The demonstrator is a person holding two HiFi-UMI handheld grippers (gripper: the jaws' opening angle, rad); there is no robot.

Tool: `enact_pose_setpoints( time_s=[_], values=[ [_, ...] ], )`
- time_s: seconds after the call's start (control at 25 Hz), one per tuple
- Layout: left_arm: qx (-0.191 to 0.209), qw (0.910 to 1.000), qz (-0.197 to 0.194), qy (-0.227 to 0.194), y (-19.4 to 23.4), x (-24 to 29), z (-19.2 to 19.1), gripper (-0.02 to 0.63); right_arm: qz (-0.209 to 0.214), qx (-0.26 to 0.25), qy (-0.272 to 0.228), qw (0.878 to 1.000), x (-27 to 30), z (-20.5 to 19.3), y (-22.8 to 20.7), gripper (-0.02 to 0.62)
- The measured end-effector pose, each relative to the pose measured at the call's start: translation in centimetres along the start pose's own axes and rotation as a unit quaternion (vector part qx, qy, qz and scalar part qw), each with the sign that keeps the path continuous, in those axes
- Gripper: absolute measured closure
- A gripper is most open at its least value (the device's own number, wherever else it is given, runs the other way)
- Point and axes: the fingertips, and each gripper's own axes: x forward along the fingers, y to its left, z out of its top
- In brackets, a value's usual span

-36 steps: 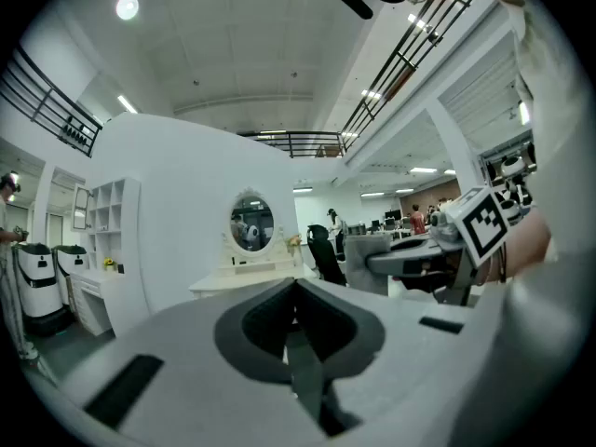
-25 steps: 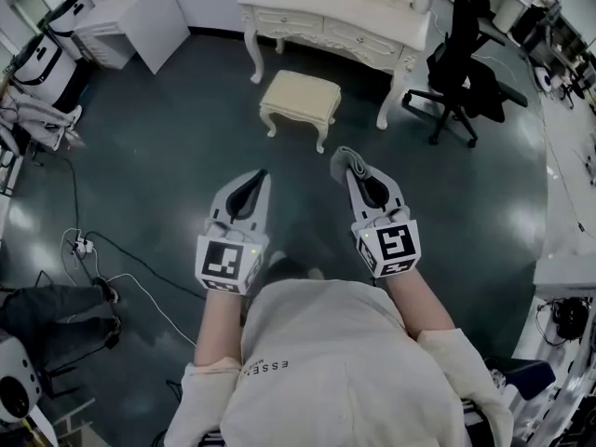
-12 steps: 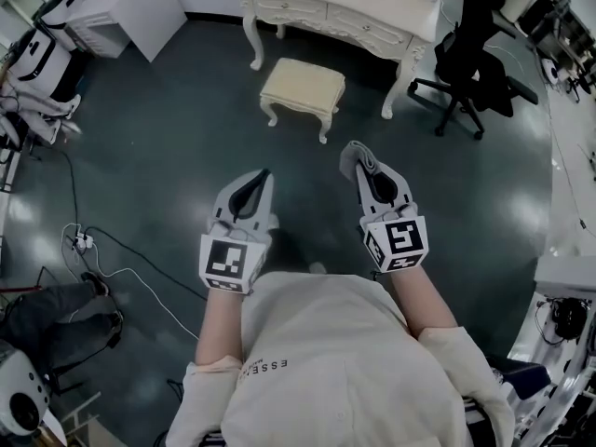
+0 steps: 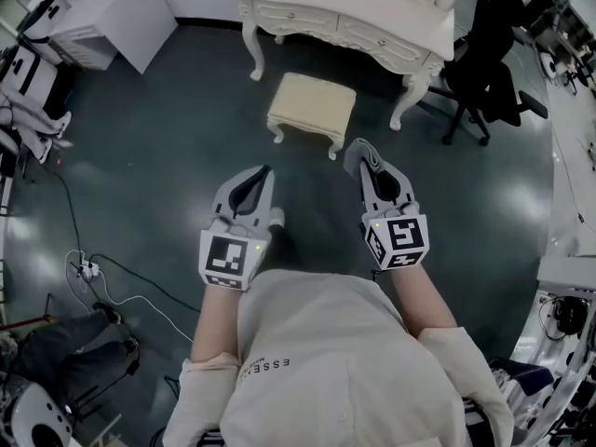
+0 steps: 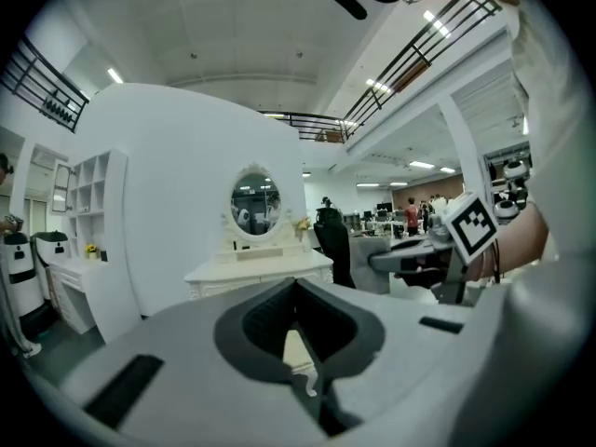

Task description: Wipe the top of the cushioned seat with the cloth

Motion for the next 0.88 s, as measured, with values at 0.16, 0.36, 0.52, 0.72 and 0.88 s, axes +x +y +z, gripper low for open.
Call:
enact_pose_setpoints(
  time_s=[0.16,0.36,0.52,0.72,0.88],
  values=[
    [-0.011,0.9997,-0.022,-0.005,7.1,3.5,0.1,0.604,-0.018,0.001,0.015,1.000,6.7,1.2,0.7,0.569],
    [-0.025,0.9984,-0.050,-0.009,14.7,8.4,-0.4,0.604,-0.047,0.015,0.047,0.998,14.3,1.2,1.2,0.569],
    [-0.024,0.9958,-0.088,-0.004,18.7,12.2,-0.6,0.604,-0.069,0.031,0.060,0.995,19.6,1.6,0.9,0.569],
    [-0.012,0.9915,-0.130,0.004,21.0,17.0,-2.0,0.604,-0.081,0.036,0.050,0.995,25.4,2.5,0.0,0.569],
    [-0.025,0.9897,-0.141,0.014,22.8,21.7,-3.8,0.604,-0.072,0.055,0.063,0.994,30.5,1.4,-1.8,0.569]
  ],
)
